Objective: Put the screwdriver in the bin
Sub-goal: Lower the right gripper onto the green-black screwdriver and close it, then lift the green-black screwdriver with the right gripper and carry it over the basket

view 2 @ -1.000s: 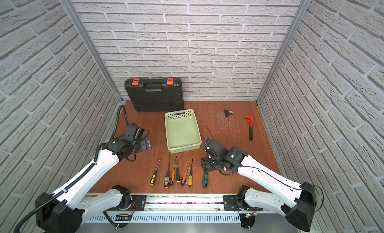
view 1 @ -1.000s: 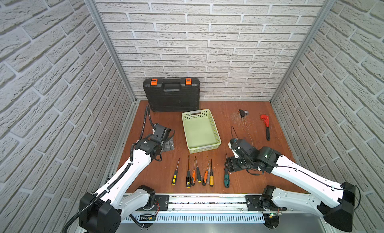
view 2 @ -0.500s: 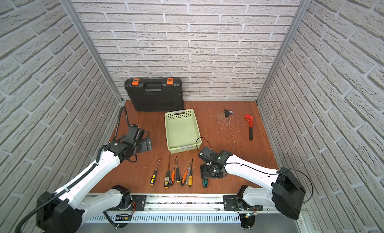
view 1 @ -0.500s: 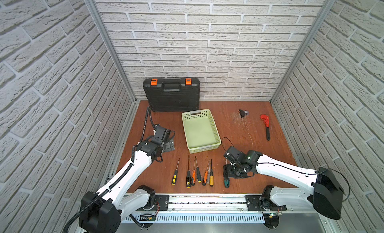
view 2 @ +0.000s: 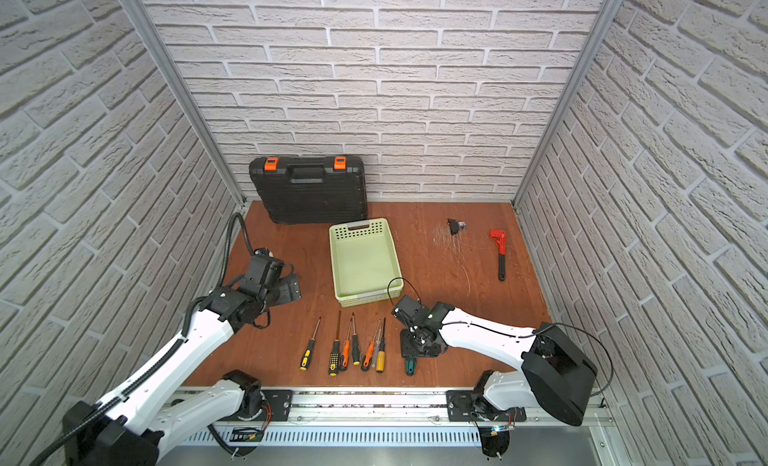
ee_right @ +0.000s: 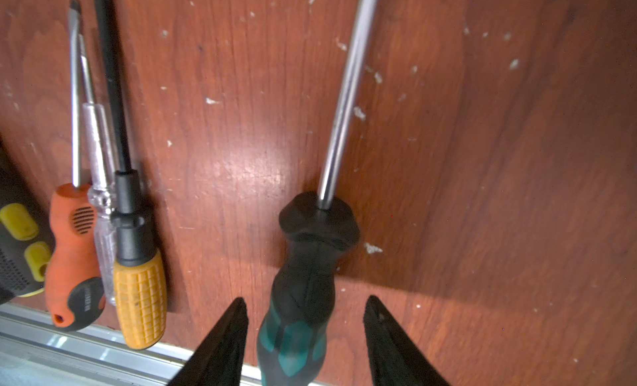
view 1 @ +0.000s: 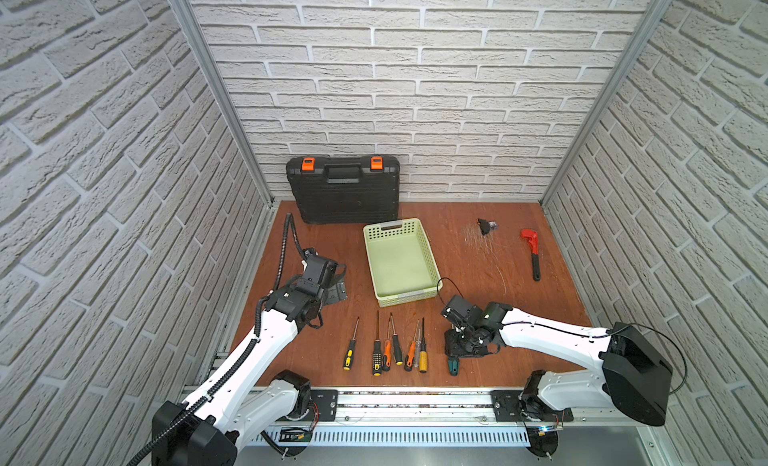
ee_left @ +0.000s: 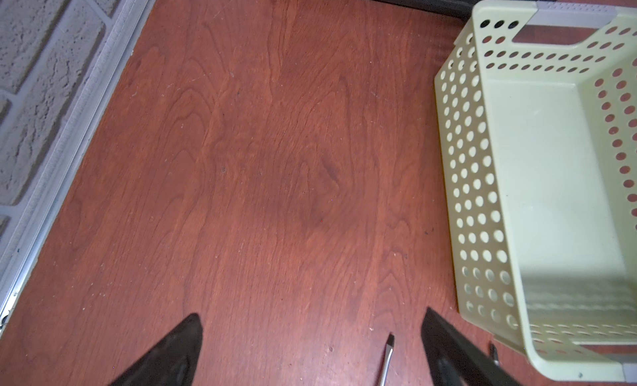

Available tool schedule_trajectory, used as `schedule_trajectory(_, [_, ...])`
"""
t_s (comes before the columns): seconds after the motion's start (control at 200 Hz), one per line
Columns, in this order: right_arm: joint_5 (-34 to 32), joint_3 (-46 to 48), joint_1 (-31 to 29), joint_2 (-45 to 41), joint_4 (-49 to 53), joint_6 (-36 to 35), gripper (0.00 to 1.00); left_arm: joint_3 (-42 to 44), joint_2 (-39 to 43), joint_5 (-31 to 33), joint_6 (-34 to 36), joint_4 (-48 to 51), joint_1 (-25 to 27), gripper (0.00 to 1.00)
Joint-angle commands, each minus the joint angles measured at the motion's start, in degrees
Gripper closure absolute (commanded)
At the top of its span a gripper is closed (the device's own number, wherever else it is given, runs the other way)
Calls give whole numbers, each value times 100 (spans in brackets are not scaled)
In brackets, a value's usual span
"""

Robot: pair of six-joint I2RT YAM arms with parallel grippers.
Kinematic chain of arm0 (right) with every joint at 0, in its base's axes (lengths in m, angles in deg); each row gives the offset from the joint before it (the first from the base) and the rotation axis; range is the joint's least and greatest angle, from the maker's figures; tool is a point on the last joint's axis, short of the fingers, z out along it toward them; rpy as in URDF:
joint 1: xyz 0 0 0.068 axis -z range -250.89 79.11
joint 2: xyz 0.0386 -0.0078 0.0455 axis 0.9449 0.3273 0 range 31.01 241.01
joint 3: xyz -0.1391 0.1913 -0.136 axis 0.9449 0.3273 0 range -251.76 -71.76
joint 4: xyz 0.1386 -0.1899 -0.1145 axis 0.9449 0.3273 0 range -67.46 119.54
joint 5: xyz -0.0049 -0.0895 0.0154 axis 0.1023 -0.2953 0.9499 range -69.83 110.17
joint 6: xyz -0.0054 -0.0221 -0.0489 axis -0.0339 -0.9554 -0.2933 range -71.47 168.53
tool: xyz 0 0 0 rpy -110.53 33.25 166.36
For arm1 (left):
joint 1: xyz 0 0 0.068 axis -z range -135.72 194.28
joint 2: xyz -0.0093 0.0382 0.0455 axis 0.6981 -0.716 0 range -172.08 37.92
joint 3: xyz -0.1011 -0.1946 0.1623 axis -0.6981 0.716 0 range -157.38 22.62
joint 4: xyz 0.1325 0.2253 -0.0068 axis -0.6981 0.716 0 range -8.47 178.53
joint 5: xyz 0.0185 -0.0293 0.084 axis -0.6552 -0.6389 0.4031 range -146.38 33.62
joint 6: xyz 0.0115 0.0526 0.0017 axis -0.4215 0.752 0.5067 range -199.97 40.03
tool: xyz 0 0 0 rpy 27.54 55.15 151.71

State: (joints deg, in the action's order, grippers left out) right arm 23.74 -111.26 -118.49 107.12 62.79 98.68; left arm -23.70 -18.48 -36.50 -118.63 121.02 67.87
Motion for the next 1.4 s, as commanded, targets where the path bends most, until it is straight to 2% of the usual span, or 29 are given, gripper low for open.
schedule_trajectory(0.0, [-50, 3, -31, 97, -156, -92, 45, 90, 112, 148, -57, -55, -2, 2])
schedule_trajectory(0.34, [27, 48, -31, 444, -293, -287, 52, 51, 178, 241, -112, 68, -4, 2])
schedule_trajectory(0.44, [89, 111, -31, 473, -307, -298, 59, 14, 170, 266, -103, 65, -4, 2])
schedule_trajectory(0.475, [121, 144, -31, 469, -320, -287, 65, -4, 165, 267, -98, 57, 1, 2])
schedule_trajectory(0.49, [141, 156, -31, 467, -341, -287, 71, -11, 157, 277, -91, 59, -6, 2])
schedule_trajectory(0.565, [186, 239, -35, 404, -360, -231, 90, -49, 121, 293, -2, 42, -7, 2])
schedule_trajectory(0.585, [173, 262, -33, 364, -348, -202, 92, -75, 115, 308, 20, 50, -21, 2])
schedule_trajectory(0.765, [-47, 260, 47, -79, 139, -159, 94, -276, 85, 404, 202, 86, -80, 2])
schedule_trajectory(0.915, [-151, 60, 307, -840, 841, -185, 94, -371, 134, 396, 402, 33, -164, 2])
schedule_trajectory(1.065, [-459, -590, 830, -1822, 1707, -328, 95, -866, 120, 423, 869, 190, -495, 2])
schedule_trajectory(1.17, [-899, -1362, 1164, -2022, 1885, -888, 95, -1036, 112, 233, 915, 90, -729, 2])
schedule_trajectory(1.275, [-975, -2422, 1462, -1258, 1763, -1864, 95, -950, 87, 57, 764, -119, -743, 2])
schedule_trajectory(1.35, [-993, -3338, 1481, -381, 1643, -2557, 95, -884, 52, -89, 620, -195, -751, 2])
schedule_trajectory(1.395, [-784, -3947, 1481, 205, 1548, -2956, 95, -857, 48, -144, 547, -193, -742, 2])
